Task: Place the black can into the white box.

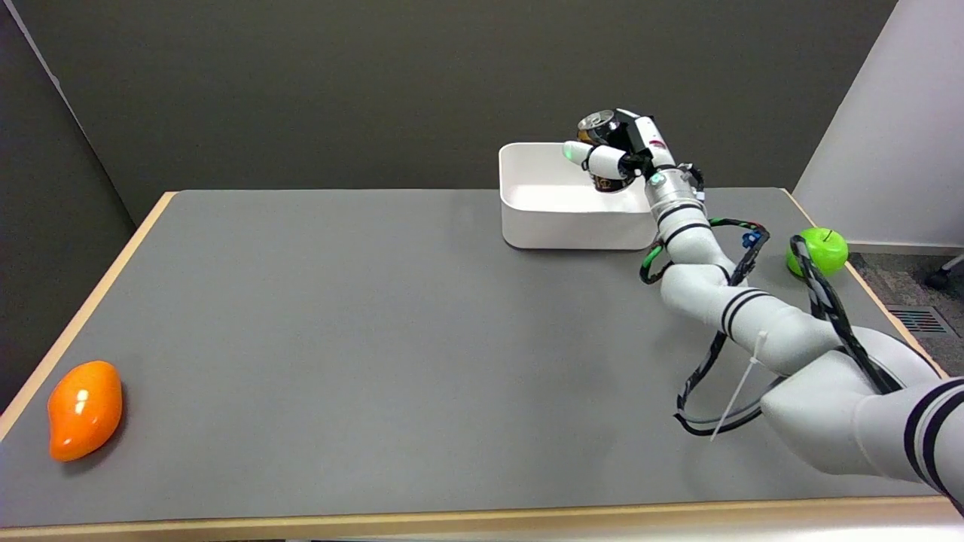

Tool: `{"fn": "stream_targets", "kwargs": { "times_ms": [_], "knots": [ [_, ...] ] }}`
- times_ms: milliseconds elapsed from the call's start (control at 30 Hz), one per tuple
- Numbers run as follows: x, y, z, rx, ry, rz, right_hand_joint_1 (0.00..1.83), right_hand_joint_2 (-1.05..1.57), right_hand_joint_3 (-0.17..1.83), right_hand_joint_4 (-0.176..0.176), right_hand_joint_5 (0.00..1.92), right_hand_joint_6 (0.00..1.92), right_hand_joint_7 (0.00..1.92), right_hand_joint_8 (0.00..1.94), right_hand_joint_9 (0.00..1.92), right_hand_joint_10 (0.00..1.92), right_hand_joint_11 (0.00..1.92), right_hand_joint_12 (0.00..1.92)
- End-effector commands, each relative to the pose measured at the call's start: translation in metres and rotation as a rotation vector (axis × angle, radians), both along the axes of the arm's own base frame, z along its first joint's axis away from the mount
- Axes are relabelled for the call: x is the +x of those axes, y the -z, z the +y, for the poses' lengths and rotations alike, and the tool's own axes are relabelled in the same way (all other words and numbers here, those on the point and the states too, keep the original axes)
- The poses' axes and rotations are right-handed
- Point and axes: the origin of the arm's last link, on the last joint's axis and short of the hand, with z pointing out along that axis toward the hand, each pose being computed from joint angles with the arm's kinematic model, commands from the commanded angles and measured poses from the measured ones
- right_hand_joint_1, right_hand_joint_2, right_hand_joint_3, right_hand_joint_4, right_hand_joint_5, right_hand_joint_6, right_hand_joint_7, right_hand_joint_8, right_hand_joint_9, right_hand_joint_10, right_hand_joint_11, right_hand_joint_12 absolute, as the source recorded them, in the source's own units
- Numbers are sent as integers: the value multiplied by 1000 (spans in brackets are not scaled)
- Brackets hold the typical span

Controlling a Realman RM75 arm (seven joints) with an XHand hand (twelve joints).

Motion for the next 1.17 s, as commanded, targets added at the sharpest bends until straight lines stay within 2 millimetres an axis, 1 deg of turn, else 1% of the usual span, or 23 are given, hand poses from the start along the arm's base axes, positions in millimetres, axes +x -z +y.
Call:
{"fn": "stream_targets", "kwargs": {
  "times_ms": [33,67,100,167,233,300,367,567,667,700,767,800,833,867,933,1000,1033,1067,1100,1167],
  "knots": [
    [-16,-16,-6,-106,199,-7,729,695,925,-5,142,332,146,219,88,467,-1,650],
    [-16,-16,-6,-94,216,-6,652,641,922,0,74,214,55,84,33,177,-1,318],
    [-16,-15,-7,-84,224,-6,598,605,882,3,27,121,-1,1,-1,-1,-1,98],
    [-15,-13,-7,-69,228,4,558,590,667,5,-1,1,-1,-1,-1,-1,-1,0],
    [-14,-9,-8,-59,219,10,534,581,659,20,-1,-1,-1,-1,-1,-1,-1,-1],
    [-10,-4,-9,-44,202,17,525,549,620,48,-1,-1,-1,-1,-1,-1,-1,-1],
    [-5,1,-11,-28,183,20,525,544,614,52,-1,-1,-1,-1,-1,-1,-1,-1],
    [6,11,-9,-8,99,7,540,539,590,22,-1,-1,-1,-1,-1,-1,-1,-1],
    [20,9,2,-30,-50,-61,542,539,584,11,-1,-1,-1,-1,-1,-1,-1,-1],
    [24,6,10,-48,-121,-115,532,542,586,9,-1,-1,-1,-1,-1,-1,-1,-1],
    [32,-9,31,-105,-290,-228,507,551,596,4,-1,-1,-1,-1,-1,-1,-1,-1],
    [32,-16,42,-122,-363,-293,493,556,602,2,-1,-1,-1,-1,-1,-1,-1,-1],
    [33,-26,58,-141,-468,-364,462,572,619,1,-1,-1,-1,-1,-1,-1,-1,-1],
    [34,-31,68,-147,-525,-396,434,588,635,0,-1,-1,-1,-1,-1,-1,-1,-1],
    [32,-45,96,-140,-633,-450,414,596,656,-6,-1,-1,-1,-1,-1,-1,-1,-1],
    [29,-52,120,-121,-680,-466,383,613,679,-23,-1,-1,-1,-1,-1,-1,-1,-1],
    [31,-56,128,-114,-701,-462,372,621,685,-30,-1,-1,-1,-1,-1,-1,-1,-1],
    [30,-60,141,-112,-713,-452,364,629,687,-35,-1,-1,-1,-1,-1,-1,-1,-1],
    [25,-64,158,-113,-714,-439,354,638,688,-42,-1,-1,-1,-1,-1,-1,-1,-1],
    [15,-70,181,-121,-707,-435,331,658,685,-62,-1,-1,-1,-1,-1,-1,-1,-1]
  ]
}}
